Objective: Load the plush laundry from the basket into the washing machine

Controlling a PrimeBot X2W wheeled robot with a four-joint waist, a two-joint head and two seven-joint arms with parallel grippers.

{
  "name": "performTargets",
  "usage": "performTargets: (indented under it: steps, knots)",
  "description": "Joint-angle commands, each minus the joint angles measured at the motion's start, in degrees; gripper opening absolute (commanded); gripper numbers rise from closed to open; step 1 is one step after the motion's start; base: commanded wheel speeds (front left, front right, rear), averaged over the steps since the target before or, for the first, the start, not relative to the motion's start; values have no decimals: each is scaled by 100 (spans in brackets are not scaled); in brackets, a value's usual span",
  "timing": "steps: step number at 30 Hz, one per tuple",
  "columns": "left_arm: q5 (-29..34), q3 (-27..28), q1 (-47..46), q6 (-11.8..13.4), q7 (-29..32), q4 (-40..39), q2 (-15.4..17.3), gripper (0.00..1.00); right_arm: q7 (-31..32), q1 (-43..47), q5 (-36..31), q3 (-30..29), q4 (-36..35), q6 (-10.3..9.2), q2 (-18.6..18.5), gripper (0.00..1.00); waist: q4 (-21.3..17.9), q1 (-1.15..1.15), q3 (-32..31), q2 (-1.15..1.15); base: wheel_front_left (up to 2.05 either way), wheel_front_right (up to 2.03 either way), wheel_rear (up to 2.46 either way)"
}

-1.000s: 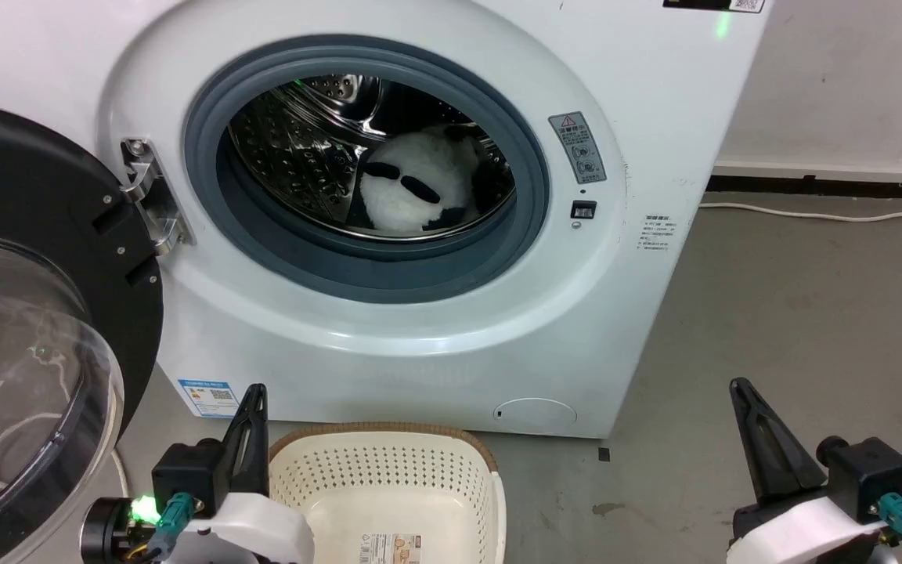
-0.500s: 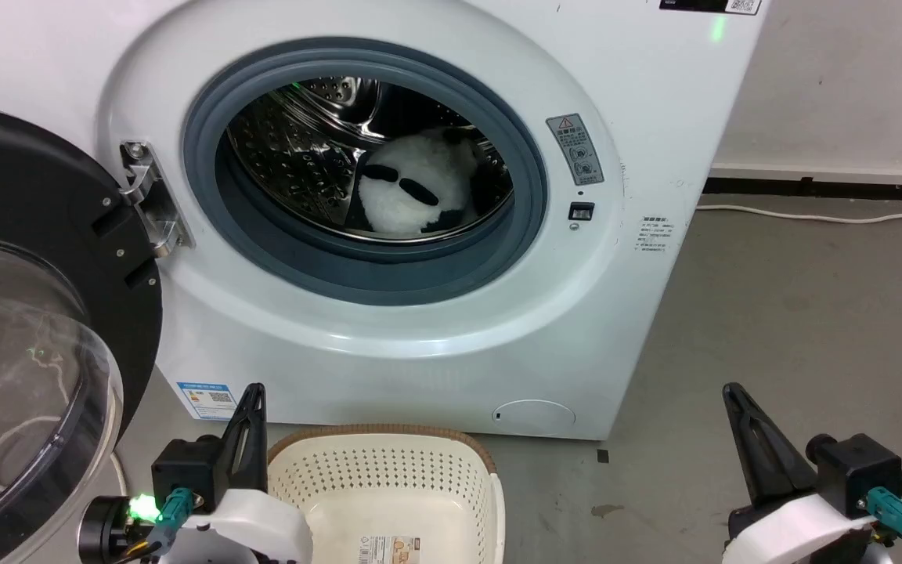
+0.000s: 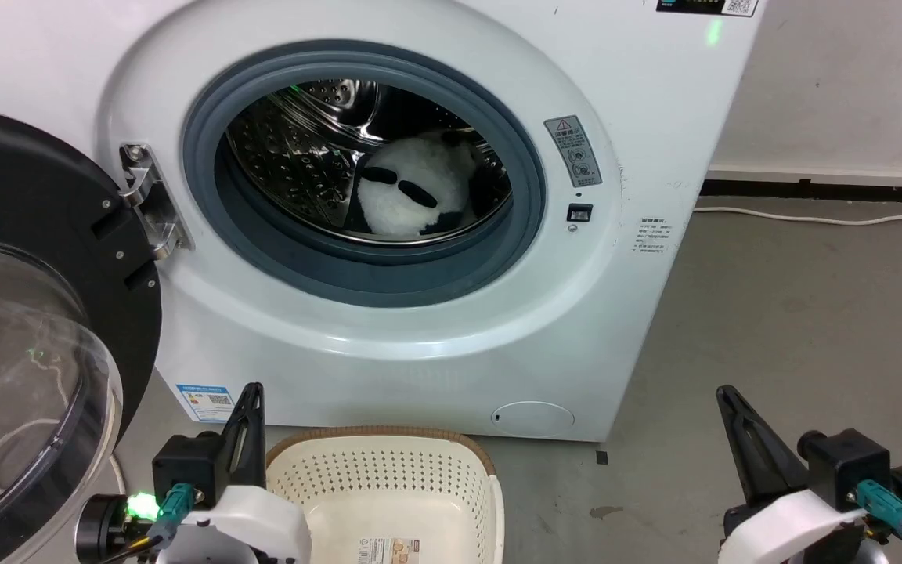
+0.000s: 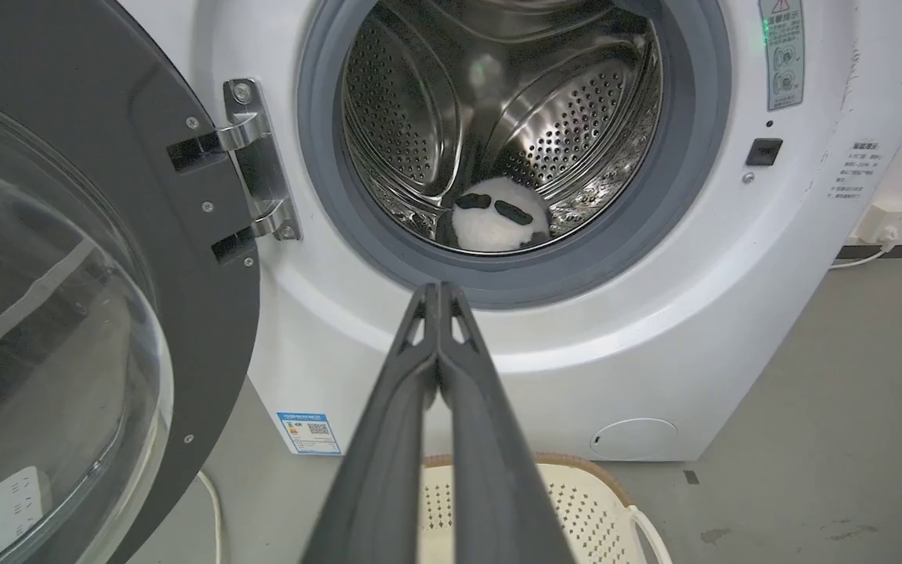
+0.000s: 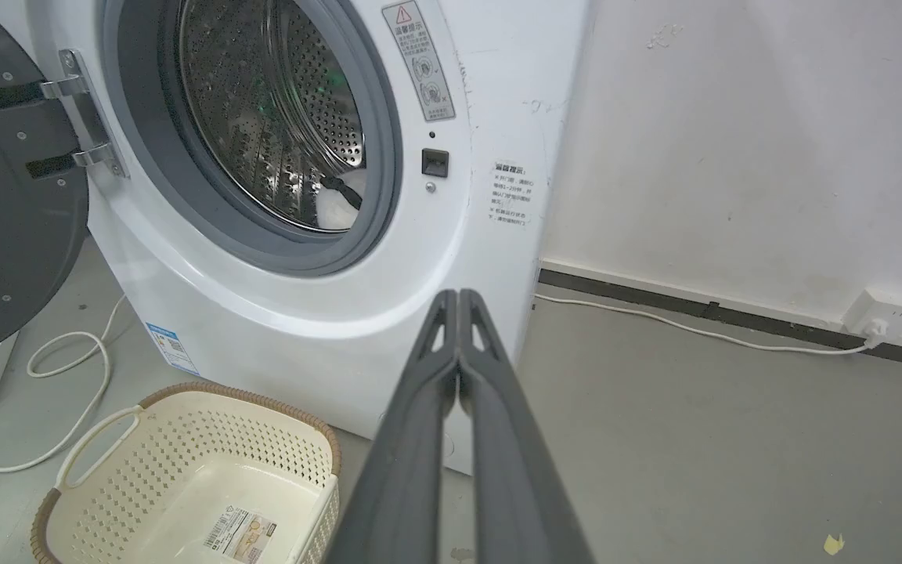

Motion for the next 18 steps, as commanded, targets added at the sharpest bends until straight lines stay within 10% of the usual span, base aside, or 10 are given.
performTargets:
  steps: [1,18]
  knots:
    - [50,33,47,-23,24,-43,-3,0,30,-72,-53,20,22,-5,7,0,-1,0,-2,0,0,0,0]
    - [110,74,52,-32,157,-104,-18,0,163,-104,-85,50,80,-5,7,0,-14,0,-21,0,0,0,0]
